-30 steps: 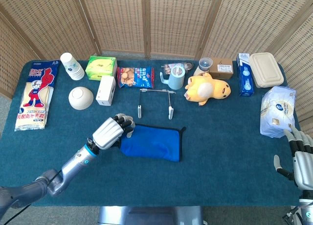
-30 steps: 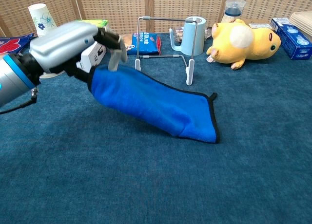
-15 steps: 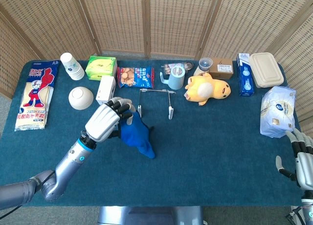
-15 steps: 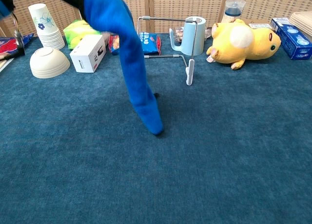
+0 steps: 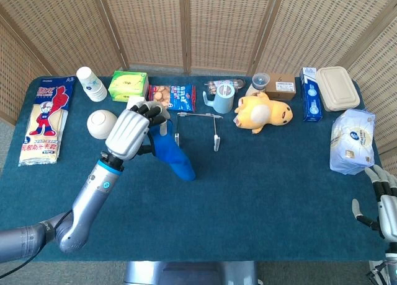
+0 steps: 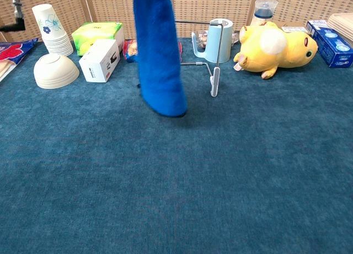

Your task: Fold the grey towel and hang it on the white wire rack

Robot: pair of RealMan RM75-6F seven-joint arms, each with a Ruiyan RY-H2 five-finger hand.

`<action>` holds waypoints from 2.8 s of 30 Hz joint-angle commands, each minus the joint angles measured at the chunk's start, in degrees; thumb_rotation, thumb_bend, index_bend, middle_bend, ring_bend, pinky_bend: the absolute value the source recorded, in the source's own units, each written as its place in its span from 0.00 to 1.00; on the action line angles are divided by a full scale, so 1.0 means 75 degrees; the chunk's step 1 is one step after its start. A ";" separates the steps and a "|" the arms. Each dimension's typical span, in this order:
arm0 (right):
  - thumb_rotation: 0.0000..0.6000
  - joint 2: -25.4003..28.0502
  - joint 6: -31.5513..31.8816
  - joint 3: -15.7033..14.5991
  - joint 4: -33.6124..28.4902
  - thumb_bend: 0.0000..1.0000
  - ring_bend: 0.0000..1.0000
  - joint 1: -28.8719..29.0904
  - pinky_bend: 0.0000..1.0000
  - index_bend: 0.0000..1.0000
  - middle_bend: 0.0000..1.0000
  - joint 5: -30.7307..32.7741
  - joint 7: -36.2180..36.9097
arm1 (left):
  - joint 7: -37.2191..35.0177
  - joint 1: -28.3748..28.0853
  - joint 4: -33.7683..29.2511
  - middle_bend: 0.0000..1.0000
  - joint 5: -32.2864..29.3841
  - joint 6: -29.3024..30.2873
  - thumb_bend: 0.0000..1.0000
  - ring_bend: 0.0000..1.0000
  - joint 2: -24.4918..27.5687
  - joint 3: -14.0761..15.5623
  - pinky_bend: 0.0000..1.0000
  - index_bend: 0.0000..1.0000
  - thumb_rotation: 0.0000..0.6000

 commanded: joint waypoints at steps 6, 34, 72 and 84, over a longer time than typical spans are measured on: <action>0.72 -0.0118 -0.0056 -0.0008 0.0353 0.45 0.00 -0.0065 0.00 0.03 0.01 0.0033 0.0360 | 0.0769 -0.0687 0.0076 0.42 -0.1121 -0.0363 0.51 0.29 -0.0134 -0.0602 0.29 0.76 1.00; 0.71 -0.0160 0.0153 -0.0012 0.0416 0.45 0.00 -0.0459 0.00 0.04 0.02 0.0197 0.0581 | 0.0762 -0.3049 0.3908 0.40 -0.2866 -0.1237 0.52 0.27 -0.1957 -0.1453 0.27 0.76 1.00; 0.72 0.0053 0.0479 0.0045 -0.0071 0.45 0.00 -0.0817 0.00 0.04 0.03 0.0294 0.0302 | -0.0720 -0.4871 0.9898 0.38 -0.2780 -0.3169 0.51 0.26 -0.4568 -0.1283 0.26 0.74 1.00; 0.72 0.0090 0.0660 0.0091 -0.0014 0.45 0.00 -0.0974 0.00 0.04 0.03 0.0312 0.0469 | -0.0988 -0.5563 1.1596 0.30 -0.2413 -0.3931 0.50 0.19 -0.5364 -0.1192 0.22 0.66 1.00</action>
